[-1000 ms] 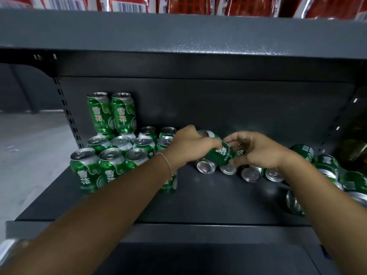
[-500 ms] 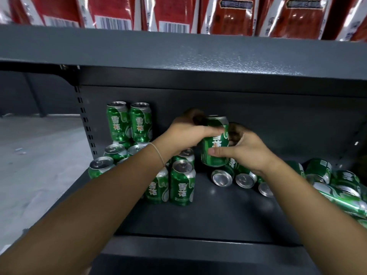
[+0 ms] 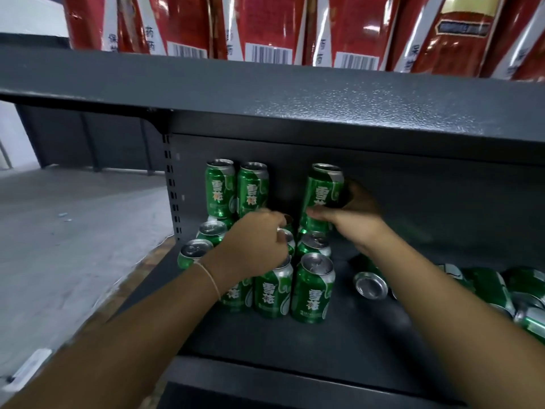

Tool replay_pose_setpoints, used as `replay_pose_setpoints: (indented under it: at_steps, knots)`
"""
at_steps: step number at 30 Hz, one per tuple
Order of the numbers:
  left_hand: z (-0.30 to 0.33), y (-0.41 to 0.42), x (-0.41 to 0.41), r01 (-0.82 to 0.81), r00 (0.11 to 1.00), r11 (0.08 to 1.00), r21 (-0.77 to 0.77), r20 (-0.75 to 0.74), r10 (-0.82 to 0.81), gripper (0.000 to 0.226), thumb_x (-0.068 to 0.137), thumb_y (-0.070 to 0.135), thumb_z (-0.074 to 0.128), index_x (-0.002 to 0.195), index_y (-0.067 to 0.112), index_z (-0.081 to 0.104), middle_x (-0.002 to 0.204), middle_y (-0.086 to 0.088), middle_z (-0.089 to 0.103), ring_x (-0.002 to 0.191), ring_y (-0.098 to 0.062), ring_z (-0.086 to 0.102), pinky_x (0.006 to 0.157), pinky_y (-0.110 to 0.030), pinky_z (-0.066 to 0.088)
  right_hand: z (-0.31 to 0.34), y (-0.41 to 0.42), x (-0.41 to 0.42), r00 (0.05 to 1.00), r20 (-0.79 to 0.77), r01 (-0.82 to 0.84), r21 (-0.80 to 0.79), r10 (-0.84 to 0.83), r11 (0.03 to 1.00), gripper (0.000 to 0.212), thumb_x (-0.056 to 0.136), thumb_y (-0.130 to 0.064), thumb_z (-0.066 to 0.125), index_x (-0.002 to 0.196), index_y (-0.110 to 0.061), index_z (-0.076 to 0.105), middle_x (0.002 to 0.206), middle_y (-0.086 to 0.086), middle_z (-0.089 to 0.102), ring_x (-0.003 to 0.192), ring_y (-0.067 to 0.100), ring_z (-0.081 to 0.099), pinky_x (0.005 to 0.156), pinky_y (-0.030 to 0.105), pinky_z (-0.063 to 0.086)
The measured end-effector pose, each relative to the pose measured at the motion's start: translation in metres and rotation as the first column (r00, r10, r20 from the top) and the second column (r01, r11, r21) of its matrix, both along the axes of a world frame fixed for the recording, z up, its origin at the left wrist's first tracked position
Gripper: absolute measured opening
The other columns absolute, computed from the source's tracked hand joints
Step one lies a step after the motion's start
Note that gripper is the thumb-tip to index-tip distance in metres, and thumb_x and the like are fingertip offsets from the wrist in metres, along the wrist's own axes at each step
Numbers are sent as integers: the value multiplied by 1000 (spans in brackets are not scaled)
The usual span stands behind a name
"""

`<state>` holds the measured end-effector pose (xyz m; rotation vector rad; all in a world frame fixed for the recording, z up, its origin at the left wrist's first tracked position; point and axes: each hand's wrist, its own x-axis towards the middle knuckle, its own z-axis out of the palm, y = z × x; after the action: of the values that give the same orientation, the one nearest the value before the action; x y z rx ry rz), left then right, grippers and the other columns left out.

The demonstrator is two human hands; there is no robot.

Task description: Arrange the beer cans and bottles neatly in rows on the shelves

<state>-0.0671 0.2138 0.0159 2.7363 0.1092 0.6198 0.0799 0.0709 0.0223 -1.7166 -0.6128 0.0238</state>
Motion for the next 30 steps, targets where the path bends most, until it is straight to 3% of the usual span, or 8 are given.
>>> replay_pose_setpoints:
  at_steps: [3, 8, 12, 16, 20, 24, 27, 30]
  knots:
    - [-17, 7, -5, -13, 998, 990, 142, -58, 21, 36, 94, 35, 42, 98, 5, 62, 93, -8, 60, 86, -22, 57, 79, -39, 51, 0, 21, 3, 1000, 8, 19, -14, -19, 1000, 58, 62, -10, 91, 112, -18, 61, 100, -4, 71, 89, 11, 69, 77, 31, 58]
    - [-32, 19, -4, 18, 1000, 967, 253, -12, -15, 52, 93, 46, 34, 107, 6, 65, 90, -11, 65, 86, -26, 59, 78, -33, 43, -5, 46, 8, 999, 18, 46, -67, -45, 997, 57, 67, -20, 90, 110, -24, 53, 101, -8, 63, 88, 10, 62, 81, 32, 53]
    - [-37, 28, -3, 40, 999, 972, 230, 16, -44, 49, 95, 47, 33, 97, 9, 63, 83, -10, 61, 82, -26, 57, 76, -32, 37, -11, 62, 9, 995, 44, 90, -116, -85, 989, 84, 57, -36, 92, 130, -19, 54, 121, -2, 65, 105, 19, 64, 90, 38, 56]
    - [-44, 31, -1, 32, 999, 983, 179, 8, -34, 52, 92, 50, 33, 113, 14, 63, 95, -6, 62, 96, -23, 55, 91, -34, 39, -13, 70, 8, 996, 48, 85, -129, -80, 988, 65, 66, -24, 91, 121, -22, 56, 106, -6, 63, 97, 15, 62, 81, 30, 50]
    - [-50, 36, 2, 32, 999, 998, 61, 33, -34, 55, 87, 54, 38, 121, 18, 63, 109, -4, 62, 108, -23, 52, 97, -38, 39, -17, 75, 10, 997, 33, 81, -156, -77, 984, 69, 65, -28, 91, 123, -23, 56, 108, -7, 63, 99, 16, 63, 84, 32, 53]
    - [-52, 37, 3, 22, 999, 999, 40, 42, -23, 55, 86, 55, 41, 122, 20, 63, 116, -1, 61, 114, -19, 49, 98, -34, 35, -20, 78, 10, 994, 35, 109, -173, -104, 979, 86, 59, -38, 92, 133, -22, 52, 125, -2, 64, 111, 20, 62, 93, 40, 55]
    - [-52, 36, 3, 15, 999, 1000, 25, 30, -16, 56, 84, 56, 40, 122, 21, 62, 118, 1, 60, 116, -18, 47, 99, -35, 33, -18, 76, 9, 995, 31, 99, -163, -95, 982, 85, 63, -34, 91, 136, -18, 49, 122, -9, 57, 111, 16, 58, 90, 33, 51]
    - [-52, 37, 4, 11, 1000, 1000, 20, 22, -11, 56, 84, 56, 40, 121, 22, 62, 119, 0, 59, 118, -18, 46, 100, -36, 33, -17, 76, 8, 996, 22, 89, -164, -86, 982, 80, 66, -29, 91, 134, -18, 50, 121, -5, 60, 107, 14, 57, 86, 31, 49]
